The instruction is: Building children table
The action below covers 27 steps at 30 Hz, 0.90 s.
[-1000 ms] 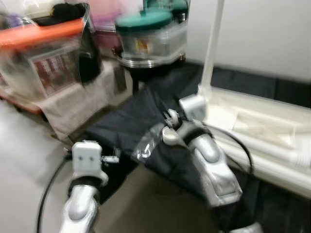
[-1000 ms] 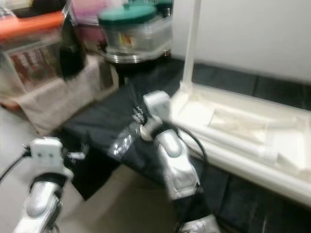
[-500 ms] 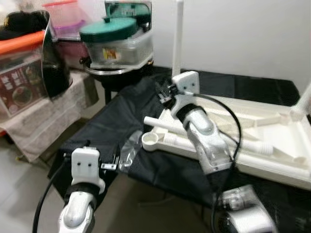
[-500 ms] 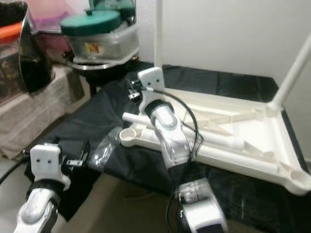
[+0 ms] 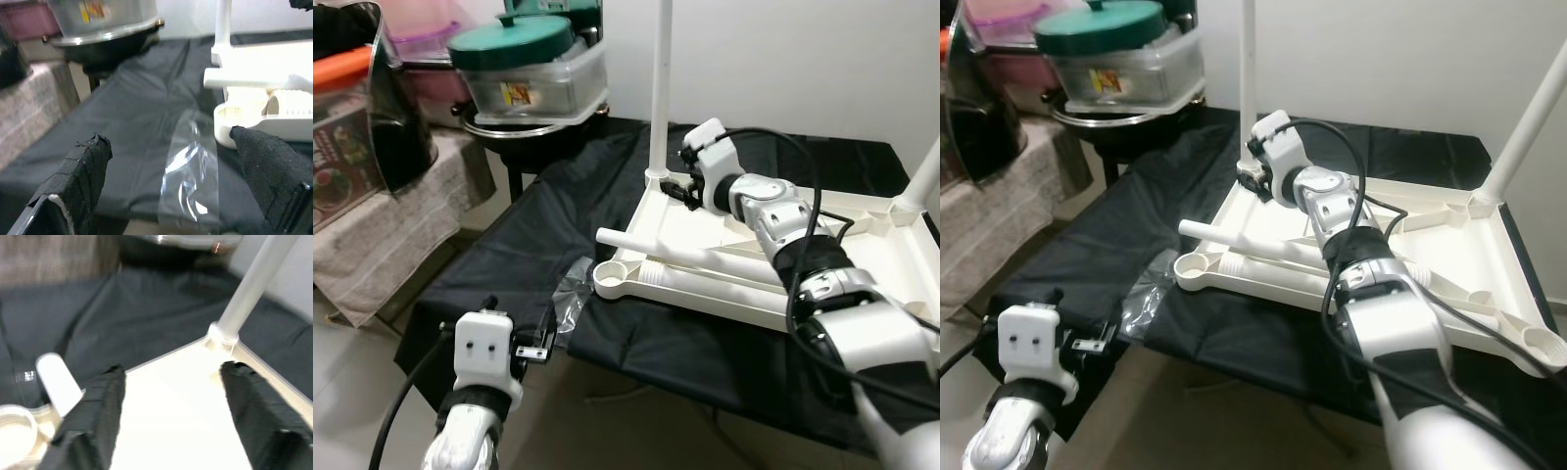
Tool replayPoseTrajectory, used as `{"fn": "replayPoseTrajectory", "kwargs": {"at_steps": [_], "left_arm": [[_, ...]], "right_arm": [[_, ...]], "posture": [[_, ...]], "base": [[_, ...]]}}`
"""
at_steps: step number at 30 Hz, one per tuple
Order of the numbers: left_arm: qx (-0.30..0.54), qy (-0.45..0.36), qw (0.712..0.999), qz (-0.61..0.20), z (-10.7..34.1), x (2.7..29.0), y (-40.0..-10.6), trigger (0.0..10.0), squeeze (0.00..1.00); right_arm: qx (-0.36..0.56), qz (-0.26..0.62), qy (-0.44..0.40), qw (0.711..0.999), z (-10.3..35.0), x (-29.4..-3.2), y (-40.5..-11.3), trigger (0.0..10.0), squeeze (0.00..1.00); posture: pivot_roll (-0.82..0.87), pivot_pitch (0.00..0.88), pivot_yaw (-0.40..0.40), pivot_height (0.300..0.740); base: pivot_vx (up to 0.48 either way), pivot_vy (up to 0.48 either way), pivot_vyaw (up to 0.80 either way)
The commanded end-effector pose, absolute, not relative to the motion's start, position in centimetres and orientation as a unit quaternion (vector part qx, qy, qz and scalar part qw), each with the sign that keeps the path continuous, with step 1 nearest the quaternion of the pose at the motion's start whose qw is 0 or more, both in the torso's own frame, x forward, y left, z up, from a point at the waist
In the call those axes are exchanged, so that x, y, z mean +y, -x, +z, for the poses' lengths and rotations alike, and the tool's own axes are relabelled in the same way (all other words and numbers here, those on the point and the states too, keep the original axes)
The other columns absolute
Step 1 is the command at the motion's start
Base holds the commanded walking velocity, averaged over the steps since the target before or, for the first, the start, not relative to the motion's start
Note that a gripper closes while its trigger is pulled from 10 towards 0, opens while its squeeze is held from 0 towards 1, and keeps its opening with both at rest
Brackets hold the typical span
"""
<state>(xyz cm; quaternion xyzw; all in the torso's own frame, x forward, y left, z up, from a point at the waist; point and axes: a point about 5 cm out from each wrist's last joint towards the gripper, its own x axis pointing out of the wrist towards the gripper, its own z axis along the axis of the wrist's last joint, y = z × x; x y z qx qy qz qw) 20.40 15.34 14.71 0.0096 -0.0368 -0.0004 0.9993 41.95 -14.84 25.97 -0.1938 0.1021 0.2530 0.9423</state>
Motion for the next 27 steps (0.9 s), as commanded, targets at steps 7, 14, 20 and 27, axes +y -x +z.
{"fn": "replayPoseTrajectory", "kwargs": {"at_steps": [7, 14, 20, 27], "left_arm": [[-0.007, 0.009, 1.0, -0.014, 14.6, 14.1, -18.5, 10.0, 0.0], [0.006, 0.009, 1.0, -0.016, 14.5, 13.9, -17.9, 10.0, 0.0], [0.014, 0.008, 1.0, -0.015, 14.4, 13.7, -17.8, 10.0, 0.0], [0.015, 0.01, 1.0, -0.017, 14.4, 13.4, -17.9, 10.0, 0.0]], "right_arm": [[0.19, 0.345, 0.217, 0.893, 25.3, -15.2, -41.3, 10.0, 0.0], [0.192, 0.37, 0.23, 0.879, 26.1, -15.2, -41.2, 10.0, 0.0], [0.21, 0.375, 0.268, 0.863, 26.1, -15.3, -41.1, 10.0, 0.0], [0.242, 0.399, 0.31, 0.828, 25.4, -15.3, -40.8, 10.0, 0.0]], "posture": [[0.03, 0.228, 0.018, 0.74], [0.04, 0.235, 0.016, 0.74], [0.04, 0.228, 0.017, 0.74], [0.03, 0.214, 0.018, 0.74]], "base": [[0.0, 0.0, 0.0], [0.0, 0.0, 0.0], [0.0, 0.0, 0.0], [0.0, 0.0, 0.0]]}}
